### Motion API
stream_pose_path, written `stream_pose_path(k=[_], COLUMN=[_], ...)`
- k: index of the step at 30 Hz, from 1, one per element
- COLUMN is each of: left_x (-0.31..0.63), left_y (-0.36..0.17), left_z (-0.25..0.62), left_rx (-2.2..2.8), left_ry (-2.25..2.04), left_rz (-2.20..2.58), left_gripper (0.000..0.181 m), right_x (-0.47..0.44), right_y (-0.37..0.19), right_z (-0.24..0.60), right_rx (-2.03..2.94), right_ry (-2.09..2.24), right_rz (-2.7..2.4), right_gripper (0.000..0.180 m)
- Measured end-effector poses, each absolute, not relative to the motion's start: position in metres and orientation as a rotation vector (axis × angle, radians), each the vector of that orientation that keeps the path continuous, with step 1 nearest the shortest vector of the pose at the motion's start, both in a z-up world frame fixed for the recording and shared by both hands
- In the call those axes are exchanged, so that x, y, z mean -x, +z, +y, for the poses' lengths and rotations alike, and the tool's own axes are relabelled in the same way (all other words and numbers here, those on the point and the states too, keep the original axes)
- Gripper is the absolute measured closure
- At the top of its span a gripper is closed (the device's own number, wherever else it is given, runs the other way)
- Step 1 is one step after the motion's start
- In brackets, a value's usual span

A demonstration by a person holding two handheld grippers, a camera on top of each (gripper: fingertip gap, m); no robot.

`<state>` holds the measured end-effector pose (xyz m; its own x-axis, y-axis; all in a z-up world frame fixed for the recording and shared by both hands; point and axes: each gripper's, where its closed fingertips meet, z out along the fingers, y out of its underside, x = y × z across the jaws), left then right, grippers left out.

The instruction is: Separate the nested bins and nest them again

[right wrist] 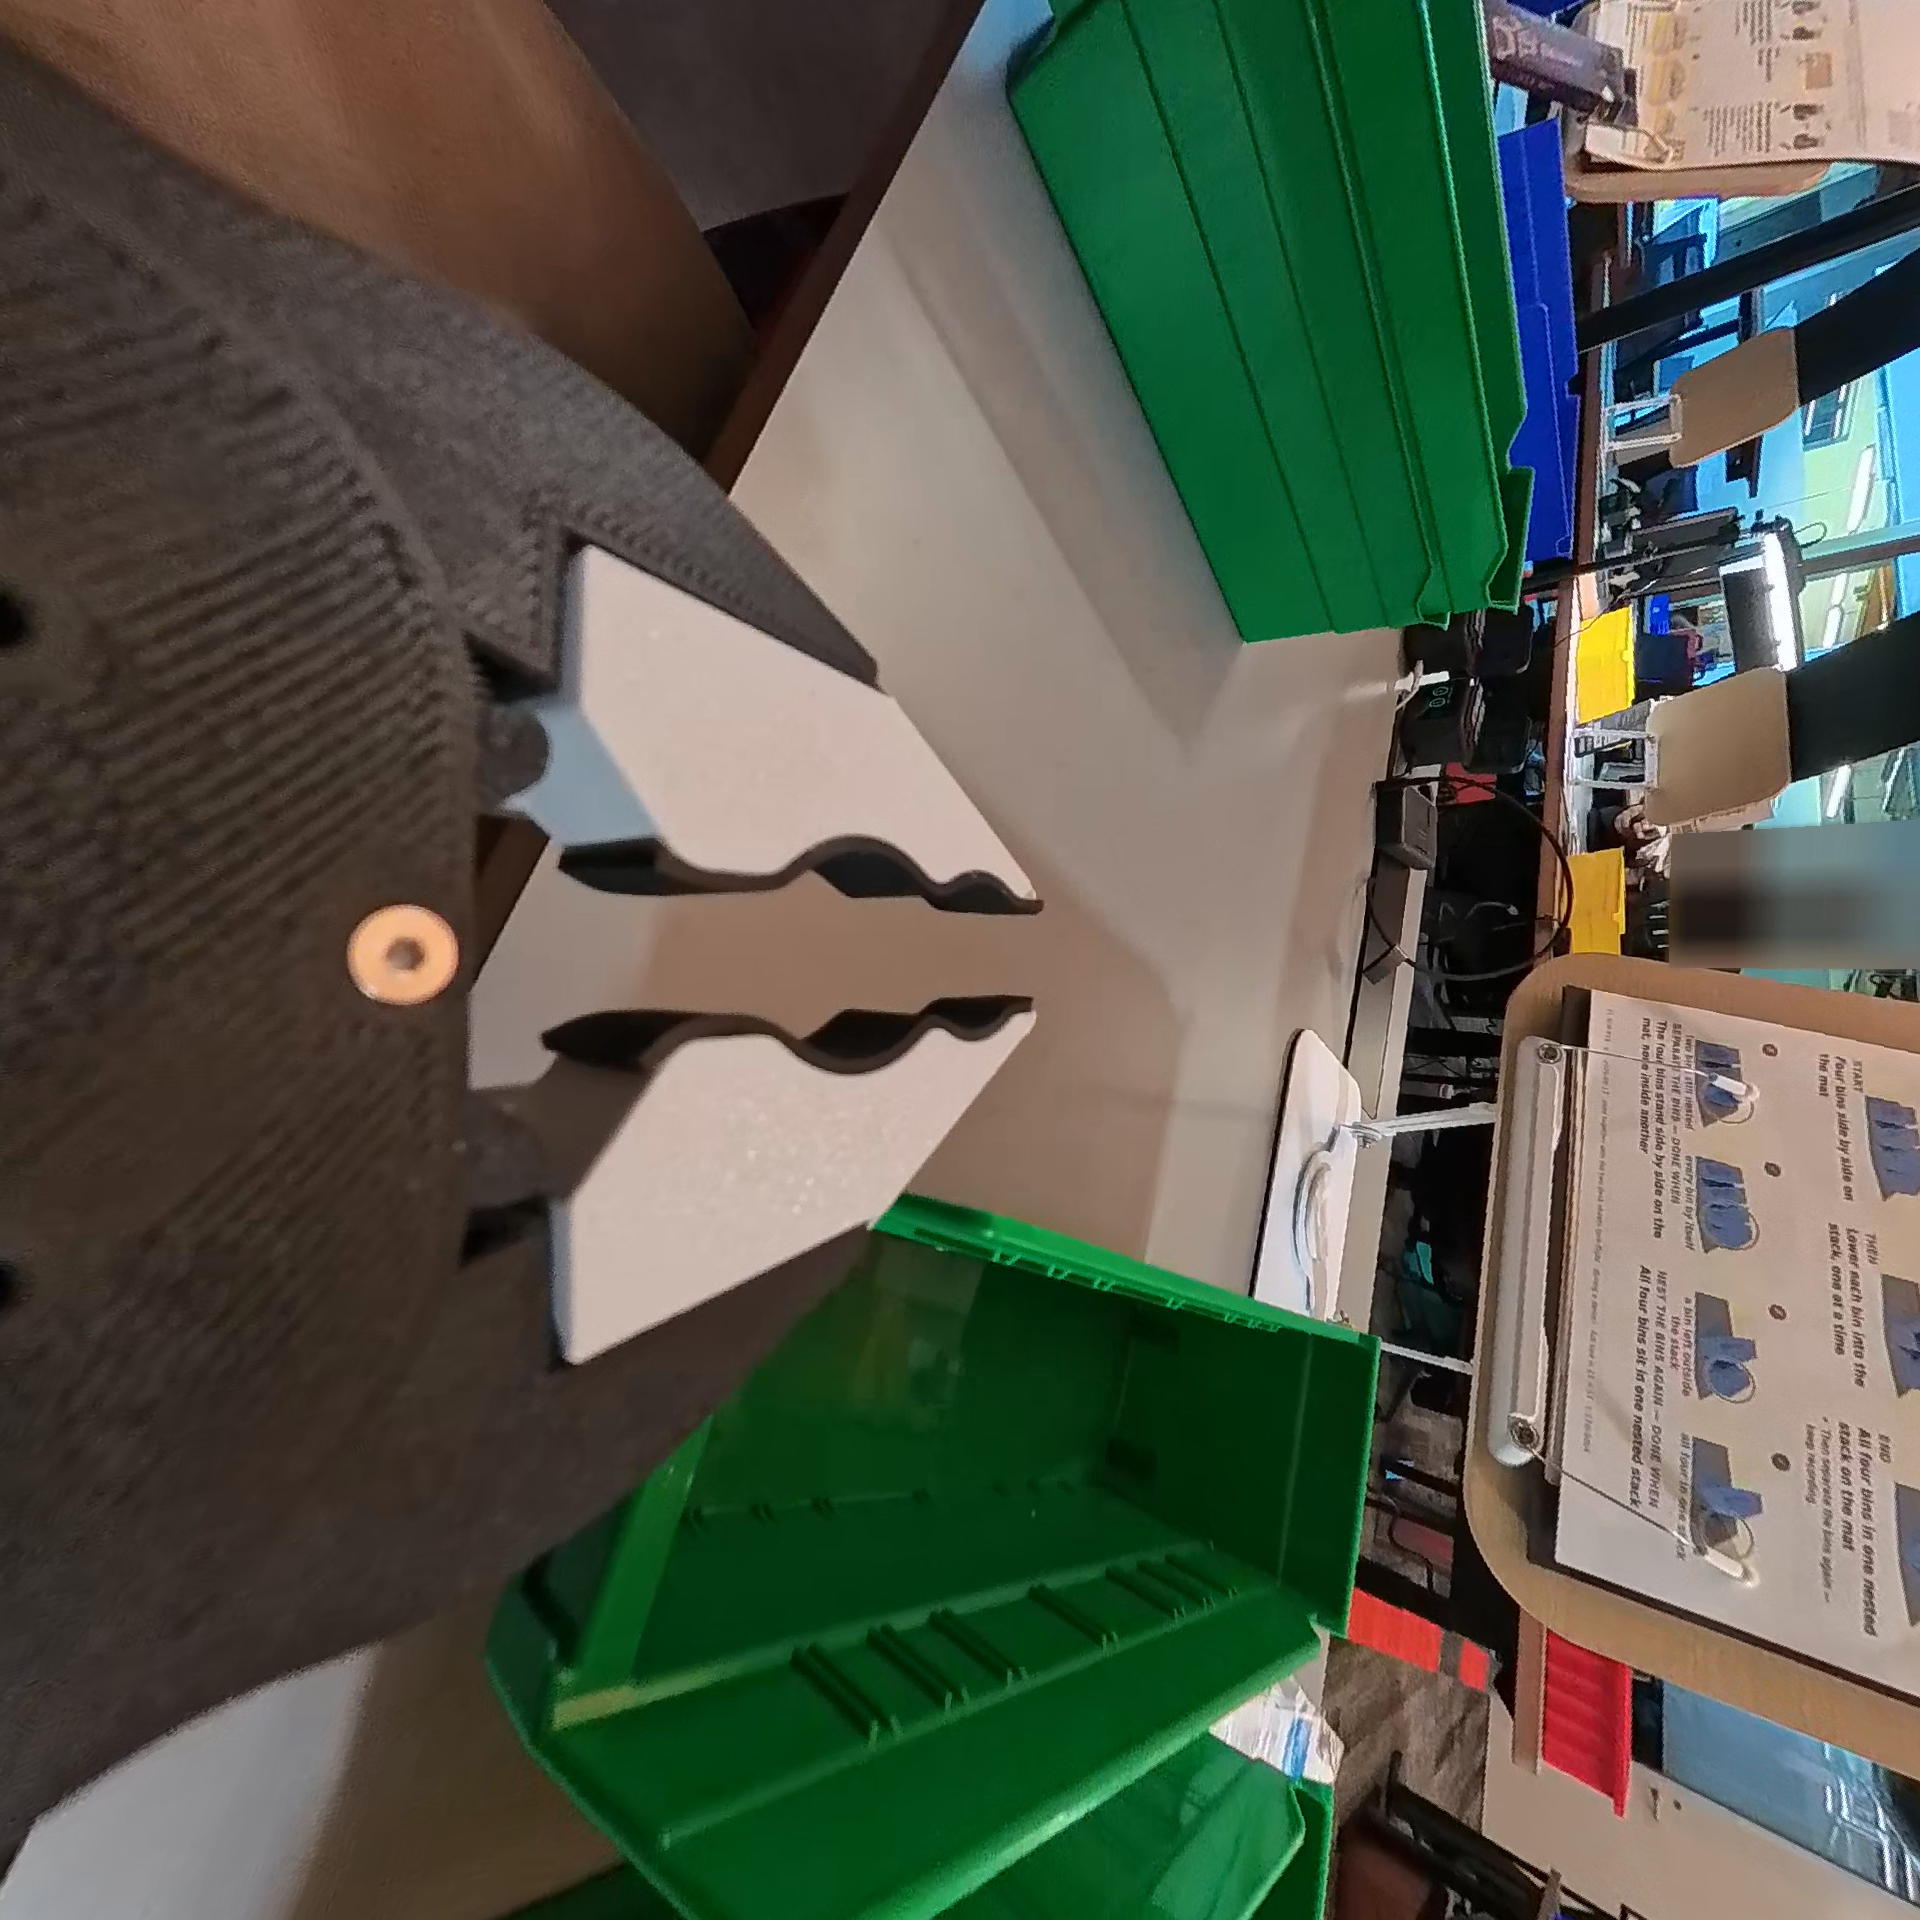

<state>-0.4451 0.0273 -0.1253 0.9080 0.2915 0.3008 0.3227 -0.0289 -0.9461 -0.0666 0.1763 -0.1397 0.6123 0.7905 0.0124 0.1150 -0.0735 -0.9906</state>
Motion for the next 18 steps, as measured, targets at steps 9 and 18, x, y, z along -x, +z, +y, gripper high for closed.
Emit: stream_pose_path(k=[9,18], left_x=[0.452,0.464], left_y=[-0.131,-0.115], left_z=[0.023,0.01], left_rx=[1.646,1.552], left_ry=[0.114,0.221], left_rz=[-0.438,-0.441], left_gripper=[0.175,0.175], right_x=[0.068,0.069], right_y=[-0.142,-0.143], right_z=[0.175,0.175], right_rx=[1.576,1.579], right_ry=[0.665,0.667], right_rz=[-0.794,-0.799], right_gripper=[0.165,0.164])
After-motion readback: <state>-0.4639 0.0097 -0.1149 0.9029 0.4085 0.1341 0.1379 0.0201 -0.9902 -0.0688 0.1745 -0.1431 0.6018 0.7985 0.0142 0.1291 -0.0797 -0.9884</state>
